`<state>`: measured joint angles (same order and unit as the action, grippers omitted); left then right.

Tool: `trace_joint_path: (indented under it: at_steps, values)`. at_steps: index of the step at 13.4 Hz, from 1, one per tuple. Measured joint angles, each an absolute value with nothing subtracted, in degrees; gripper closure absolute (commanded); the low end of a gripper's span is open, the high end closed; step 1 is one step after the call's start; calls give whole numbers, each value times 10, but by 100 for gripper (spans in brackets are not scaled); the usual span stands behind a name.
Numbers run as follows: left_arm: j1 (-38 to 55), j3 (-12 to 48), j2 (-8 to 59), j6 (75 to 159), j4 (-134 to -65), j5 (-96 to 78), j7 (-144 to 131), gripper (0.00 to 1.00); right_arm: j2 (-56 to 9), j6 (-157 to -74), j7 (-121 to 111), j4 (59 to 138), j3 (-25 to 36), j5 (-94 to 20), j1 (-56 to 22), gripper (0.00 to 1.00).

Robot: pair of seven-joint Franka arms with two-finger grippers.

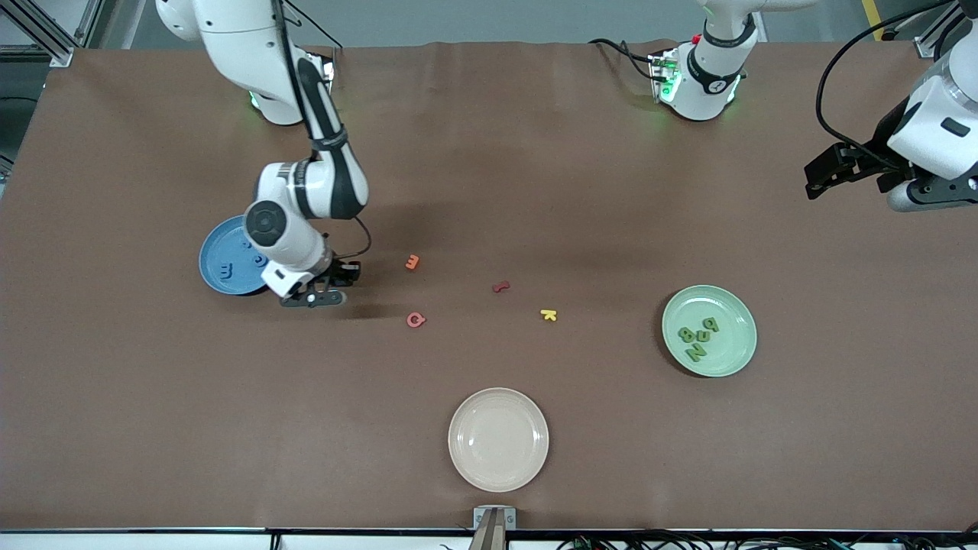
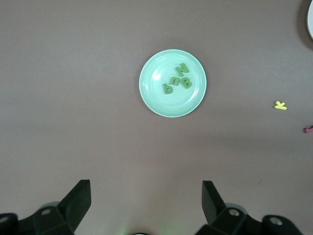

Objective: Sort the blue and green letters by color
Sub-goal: 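Carry the blue letter over the blue plate with the right gripper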

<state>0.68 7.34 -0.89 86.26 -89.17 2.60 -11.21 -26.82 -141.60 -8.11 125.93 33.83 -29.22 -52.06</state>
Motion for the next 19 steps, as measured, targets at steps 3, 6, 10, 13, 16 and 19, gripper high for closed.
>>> trace_joint_path:
  at_steps: [3, 6, 10, 13, 16, 19]
  values:
    - [7, 73, -9, 863, -892, 26, -112, 0, -238, -1412, -190, 1290, 395, -292, -518, 89]
    - [7, 74, -9, 863, -891, 26, -112, 0, -222, -1412, -320, 1326, 458, -292, -518, 89]
    - [7, 81, -11, 863, -890, 26, -112, 0, -211, -1439, -417, 1366, 504, -292, -517, 87]
    - [7, 81, -15, 863, -890, 26, -112, 0, -211, -1466, -454, 1376, 510, -292, -498, 86]
    - [7, 81, -16, 862, -890, 26, -112, 0, -212, -1471, -469, 1376, 511, -292, -474, 76]
    - [7, 81, -15, 862, -890, 26, -112, 0, -212, -1476, -470, 1376, 510, -292, -470, 13]
